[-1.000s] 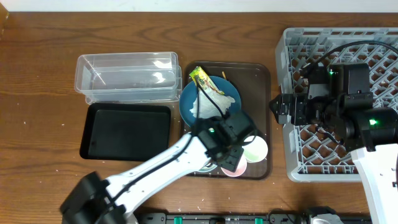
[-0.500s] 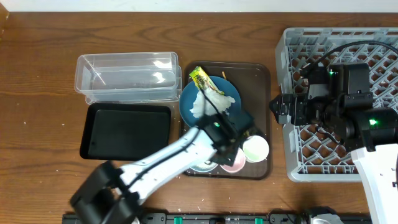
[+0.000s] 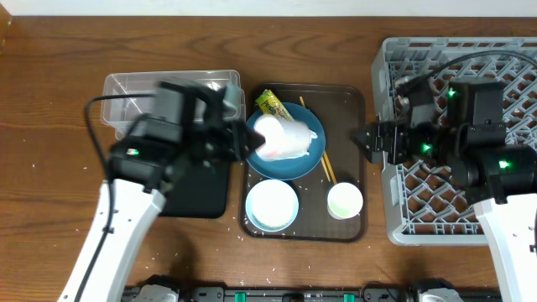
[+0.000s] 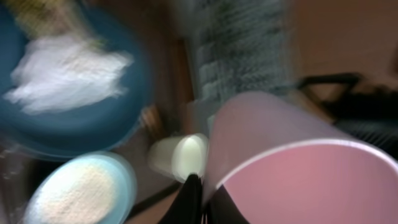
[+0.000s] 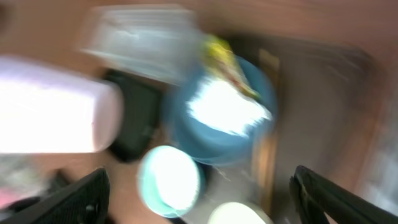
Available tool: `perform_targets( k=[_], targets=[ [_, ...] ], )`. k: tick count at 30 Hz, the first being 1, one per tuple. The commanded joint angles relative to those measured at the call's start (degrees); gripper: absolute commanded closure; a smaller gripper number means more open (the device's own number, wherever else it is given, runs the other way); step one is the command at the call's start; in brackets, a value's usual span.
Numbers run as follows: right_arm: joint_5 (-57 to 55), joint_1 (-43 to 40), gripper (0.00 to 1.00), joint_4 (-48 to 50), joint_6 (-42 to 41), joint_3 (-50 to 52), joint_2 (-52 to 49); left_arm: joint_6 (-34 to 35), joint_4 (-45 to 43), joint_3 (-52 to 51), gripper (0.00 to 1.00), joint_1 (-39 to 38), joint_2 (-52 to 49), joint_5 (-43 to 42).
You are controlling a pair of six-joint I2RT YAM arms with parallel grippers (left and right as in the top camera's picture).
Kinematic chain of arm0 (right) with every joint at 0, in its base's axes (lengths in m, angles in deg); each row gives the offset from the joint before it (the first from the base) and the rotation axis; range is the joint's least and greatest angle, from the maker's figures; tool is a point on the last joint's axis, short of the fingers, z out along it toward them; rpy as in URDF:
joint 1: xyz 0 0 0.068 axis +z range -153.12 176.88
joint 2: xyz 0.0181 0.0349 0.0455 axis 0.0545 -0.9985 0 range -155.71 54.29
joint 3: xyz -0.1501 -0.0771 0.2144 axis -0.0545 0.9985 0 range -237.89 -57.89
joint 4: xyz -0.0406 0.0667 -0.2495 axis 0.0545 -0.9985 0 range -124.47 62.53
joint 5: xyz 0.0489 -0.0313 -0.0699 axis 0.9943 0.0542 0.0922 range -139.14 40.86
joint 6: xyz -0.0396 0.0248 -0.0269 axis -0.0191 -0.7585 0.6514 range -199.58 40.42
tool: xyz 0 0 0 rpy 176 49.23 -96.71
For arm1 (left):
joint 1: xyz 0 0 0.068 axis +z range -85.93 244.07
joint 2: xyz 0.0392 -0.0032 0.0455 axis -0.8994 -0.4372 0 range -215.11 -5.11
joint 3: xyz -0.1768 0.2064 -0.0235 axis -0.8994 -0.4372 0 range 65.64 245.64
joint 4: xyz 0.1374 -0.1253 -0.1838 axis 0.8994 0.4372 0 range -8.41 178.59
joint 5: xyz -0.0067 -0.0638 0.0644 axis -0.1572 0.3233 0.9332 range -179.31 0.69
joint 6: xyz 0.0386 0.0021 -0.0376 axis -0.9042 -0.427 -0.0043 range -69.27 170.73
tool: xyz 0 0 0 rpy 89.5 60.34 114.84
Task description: Sort waste into correct bins and load items into the dishwasher rack
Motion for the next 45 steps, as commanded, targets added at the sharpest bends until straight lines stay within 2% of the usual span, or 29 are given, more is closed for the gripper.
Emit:
perform_targets(
  k=[1, 4, 8, 11, 19, 27, 30, 31, 32, 33, 35, 40, 45],
  targets=[
    [25.11, 1.38, 0.09, 5.75, 3.30, -1.05, 0.50, 1.40, -3.93, 1.22, 0.94, 5.07, -0.37, -25.79],
    [31.04, 5.03, 0.09, 12.57, 3.28, -1.05, 0.50, 5.03, -8.96, 1.22, 0.94, 6.97, -0.44, -32.09],
    [29.27, 10.47, 0.08, 17.88, 3.19, -1.05, 0.50, 7.93, -13.84, 1.20, 0.94, 6.88, -0.44, -36.87],
    [25.66, 12.79, 0.09, 21.73, 0.13, -1.05, 0.50, 7.91, -13.92, 1.20, 0.94, 6.80, -0.44, -38.05],
    [25.66, 14.43, 0.13, 28.28, -1.70, -1.05, 0.31, 7.93, -13.92, 1.20, 0.94, 6.80, -0.44, -39.45],
    [27.67, 15.26, 0.36, 28.48, -2.32, -1.05, -0.24, 7.91, -13.99, 1.18, 0.94, 6.80, -0.44, -39.04],
    [27.65, 15.96, 0.53, 28.50, -2.32, -1.05, -0.24, 7.89, -13.99, 1.16, 0.93, 6.80, -0.44, -38.42],
    [27.63, 16.02, 0.53, 28.50, -2.29, -1.05, -0.24, 7.91, -13.99, 1.16, 0.90, 6.80, -0.44, -38.42],
    [27.61, 16.02, 0.51, 28.50, -2.29, -1.05, -0.22, 7.89, -13.99, 1.16, 0.79, 6.80, -0.44, -38.42],
    [27.52, 15.82, 0.51, 28.50, -2.29, -1.05, -0.13, 7.87, -13.99, 1.16, 0.51, 6.80, -0.44, -38.40],
    [26.80, 14.93, 0.57, 28.44, -2.27, -1.05, 0.13, 7.69, -14.01, 1.16, 0.37, 6.82, -0.44, -37.79],
    [22.73, 6.36, 0.61, 24.79, -2.36, -1.07, 2.95, 7.37, -14.01, 1.11, 0.26, 6.86, -0.44, -34.71],
    [9.27, -8.26, 0.60, 10.60, -3.85, -1.07, 8.00, 7.23, -13.99, 1.11, 0.25, 6.84, -0.44, -34.12]
  ],
)
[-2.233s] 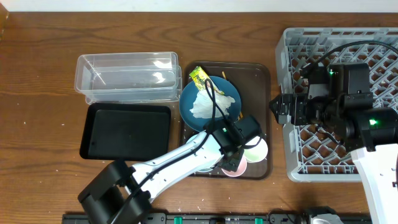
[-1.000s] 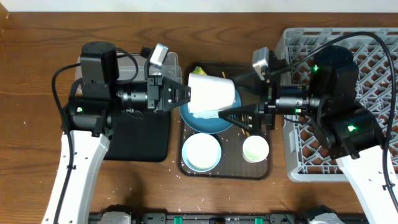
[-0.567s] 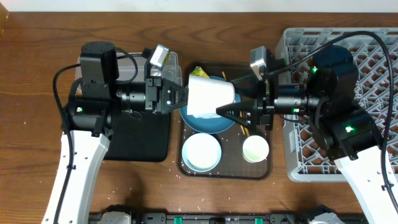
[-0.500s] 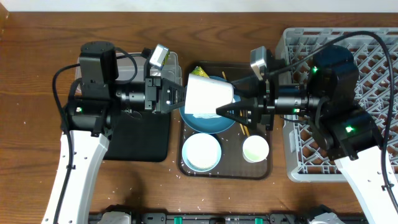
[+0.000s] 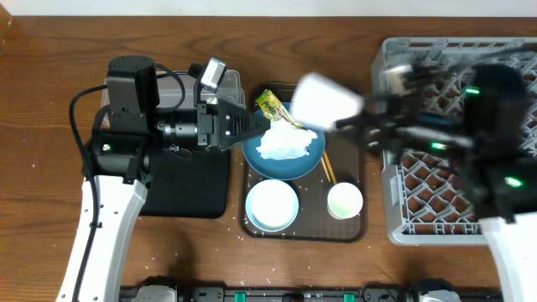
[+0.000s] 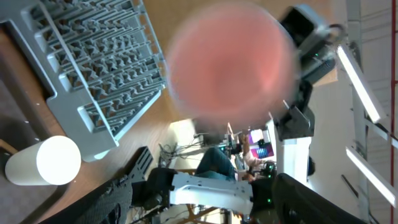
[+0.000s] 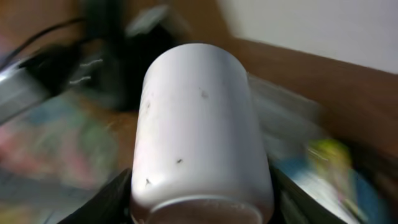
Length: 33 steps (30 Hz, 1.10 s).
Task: Sort waste into correct bins and load items into the dishwasher rack
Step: 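Carry the pink cup with right gripper and place it in the rack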
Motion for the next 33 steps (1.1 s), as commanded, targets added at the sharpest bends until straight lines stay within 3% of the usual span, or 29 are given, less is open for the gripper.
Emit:
perform_targets(
  k=[1, 7, 10, 22, 23, 27, 33],
  targets=[
    [-14.47, -9.05, 0.60, -7.45, -1.27, -0.85, 4.15, -0.50, -0.07, 1.05, 0.25, -0.09, -0.02, 0.31],
    [-52.37, -20.87, 0.60, -33.07, -13.97, -0.83, 4.83, -0.50, -0.09, 1.05, 0.24, -0.09, -0.02, 0.74],
    [-62.79, -22.49, 0.60, -39.54, -15.04, -0.72, 2.43, -0.50, -0.09, 1.05, 0.24, -0.09, -0.02, 0.74],
    [-60.13, -22.53, 0.57, -42.95, -12.70, -0.72, -13.94, -0.50, -0.07, 1.05, 0.23, -0.09, -0.02, 0.74],
    [-58.49, -22.53, 0.55, -42.51, -11.98, -0.72, -15.21, -0.52, -0.07, 1.05, 0.23, -0.09, -0.02, 0.76],
    [-57.07, -22.53, 0.29, -39.56, -11.34, -0.74, -18.25, -1.73, -0.07, 1.05, 0.23, -0.09, -0.02, 1.20],
    [-49.66, -22.53, 0.22, -37.20, -9.18, -2.56, -16.41, -4.02, 0.55, 1.03, 0.24, -1.55, -0.02, 5.05]
  ],
)
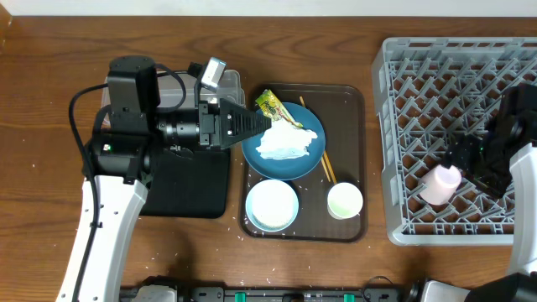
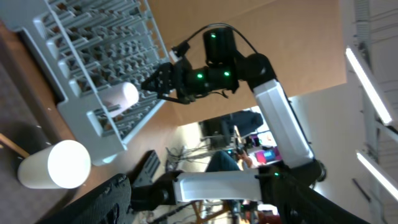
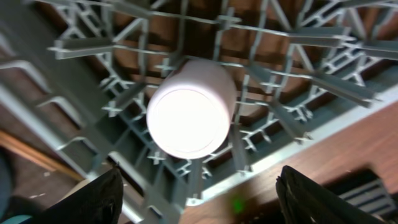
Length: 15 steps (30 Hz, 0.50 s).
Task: Sort waste into correct bins and load items into the dishwasher rack
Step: 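Carry the pink cup with right gripper and place it in the rack, then grasp the pale yellow cup with the left gripper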
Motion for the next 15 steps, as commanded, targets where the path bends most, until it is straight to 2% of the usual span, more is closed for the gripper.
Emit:
perform_targets(
  k=[1, 4, 8, 11, 13, 15],
  targets=[
    [7.52, -0.52, 0.22, 0.24, 2.93, -2.84, 2.73, -3.28, 1.49, 1.03, 0.24, -2.45, -0.02, 5.84],
    [14.84, -0.50, 0.23, 1.75, 6.73, -4.48, 5.68, -7.08, 6.91, 1.03, 0.24, -7.69, -0.02, 18.08],
    [24.50, -0.52, 0.21, 6.67, 7.98, -4.96, 10.88, -11.19, 15.56, 1.03, 0.24, -20.50, -1.46, 48.11],
    [27.45, -0.37, 0.20, 9.84, 7.45, -4.96, 13.77, -11.34, 15.67, 0.92, 0.24, -30.29, -5.03, 67.80],
    [27.43, -0.35, 0.18, 10.67, 5.90, -4.96, 15.23, -11.37, 13.18, 0.92, 0.24, -35.43, -8.55, 72.67],
    [27.41, -0.37, 0.18, 10.58, 5.57, -4.96, 16.02, -11.32, 10.21, 0.94, 0.25, -39.23, -12.46, 72.39]
  ],
)
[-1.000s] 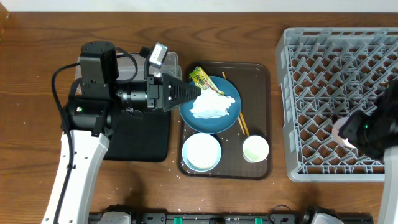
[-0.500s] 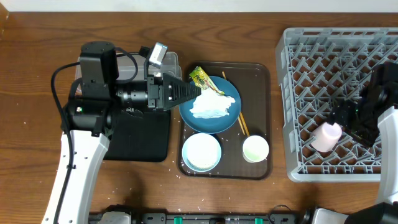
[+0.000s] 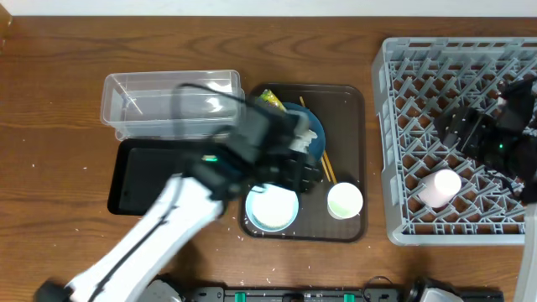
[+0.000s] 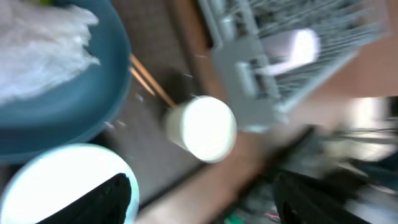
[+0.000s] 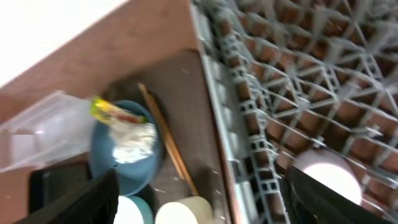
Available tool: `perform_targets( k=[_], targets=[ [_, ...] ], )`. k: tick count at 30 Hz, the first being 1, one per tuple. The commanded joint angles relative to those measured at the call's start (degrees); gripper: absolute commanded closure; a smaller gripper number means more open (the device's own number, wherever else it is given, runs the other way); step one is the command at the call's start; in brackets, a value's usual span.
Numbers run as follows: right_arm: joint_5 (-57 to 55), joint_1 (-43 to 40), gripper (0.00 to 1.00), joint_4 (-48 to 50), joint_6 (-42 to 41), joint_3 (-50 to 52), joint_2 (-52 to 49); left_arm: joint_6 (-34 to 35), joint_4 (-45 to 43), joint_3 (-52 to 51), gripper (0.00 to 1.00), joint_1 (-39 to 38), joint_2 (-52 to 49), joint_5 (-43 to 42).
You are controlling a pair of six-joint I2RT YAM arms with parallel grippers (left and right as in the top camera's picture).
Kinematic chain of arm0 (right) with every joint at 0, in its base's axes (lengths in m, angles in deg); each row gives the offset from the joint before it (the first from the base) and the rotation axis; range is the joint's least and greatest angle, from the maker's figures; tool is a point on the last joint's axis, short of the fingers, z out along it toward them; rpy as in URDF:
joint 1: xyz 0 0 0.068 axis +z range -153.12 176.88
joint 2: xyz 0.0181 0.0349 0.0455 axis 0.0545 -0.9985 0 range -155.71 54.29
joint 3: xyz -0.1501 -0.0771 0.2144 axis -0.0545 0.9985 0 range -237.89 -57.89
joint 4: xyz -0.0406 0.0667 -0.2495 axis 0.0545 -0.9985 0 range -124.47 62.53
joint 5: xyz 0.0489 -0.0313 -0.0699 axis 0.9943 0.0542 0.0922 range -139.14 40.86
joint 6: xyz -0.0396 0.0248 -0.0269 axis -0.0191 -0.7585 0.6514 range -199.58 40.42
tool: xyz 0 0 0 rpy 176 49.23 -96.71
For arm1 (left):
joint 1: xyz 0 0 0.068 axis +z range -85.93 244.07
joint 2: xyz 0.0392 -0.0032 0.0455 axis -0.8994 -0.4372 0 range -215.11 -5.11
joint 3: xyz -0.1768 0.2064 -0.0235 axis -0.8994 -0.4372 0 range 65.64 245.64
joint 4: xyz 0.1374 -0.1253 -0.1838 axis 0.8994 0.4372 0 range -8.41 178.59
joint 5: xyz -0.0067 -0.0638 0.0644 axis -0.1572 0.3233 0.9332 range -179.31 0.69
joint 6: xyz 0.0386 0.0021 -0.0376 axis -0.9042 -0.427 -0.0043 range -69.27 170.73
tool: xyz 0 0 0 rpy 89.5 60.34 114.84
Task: Sort waste into correct bins and load items into the dishwasher rack
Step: 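Grasp the pale yellow cup with the left gripper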
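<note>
A pink cup (image 3: 440,186) lies on its side in the front of the grey dishwasher rack (image 3: 394,101), also visible in the right wrist view as the pink cup (image 5: 326,177). My right gripper (image 3: 451,127) hangs open above the rack's middle, apart from the cup. My left gripper (image 3: 304,174) is open and empty over the brown tray (image 3: 357,101), between the blue plate (image 4: 68,106) and the cream cup (image 4: 202,127). On the plate lies a crumpled white tissue (image 4: 37,43); a green wrapper (image 3: 270,99) rests at its far rim. Chopsticks (image 3: 325,168) and a light-blue bowl (image 3: 271,207) share the tray.
A clear plastic bin (image 3: 168,99) stands at the back left, and a black bin (image 3: 147,180) sits in front of it. The left arm stretches across the black bin and hides part of the plate. The rack fills the table's right side.
My left arm has swung from the plate's left edge to over the tray, its gripper now by the bowl and cream cup. My right gripper has drawn back from the pink cup toward the rack's middle.
My left gripper first held the pink cup over the plate, with the right gripper open nearby. Then the right gripper held the cup above the tray and the left was open. Then the cup lay in the rack under the open right gripper, where it stays.
</note>
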Motion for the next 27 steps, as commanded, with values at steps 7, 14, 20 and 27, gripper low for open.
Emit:
perform_targets(
  k=[7, 14, 20, 27],
  targets=[
    [3.45, -0.37, 0.18, -2.95, -0.42, -0.68, 0.76, -1.55, -5.29, 0.52, 0.37, -12.74, -16.59, 14.86],
    [3.45, -0.37, 0.18, -3.87, -0.42, -0.68, 0.76, -0.24, -5.35, 0.52, 0.64, -13.33, -22.08, 16.22],
    [3.54, -0.37, 0.18, -3.91, 0.02, -0.68, 0.76, -0.04, -3.91, 2.03, 0.94, -12.04, -19.32, 11.37],
    [14.45, 0.20, 0.19, -4.17, 10.78, -0.68, 0.76, 1.14, -3.45, 4.24, 0.94, 1.62, -5.86, -5.95]
  ],
)
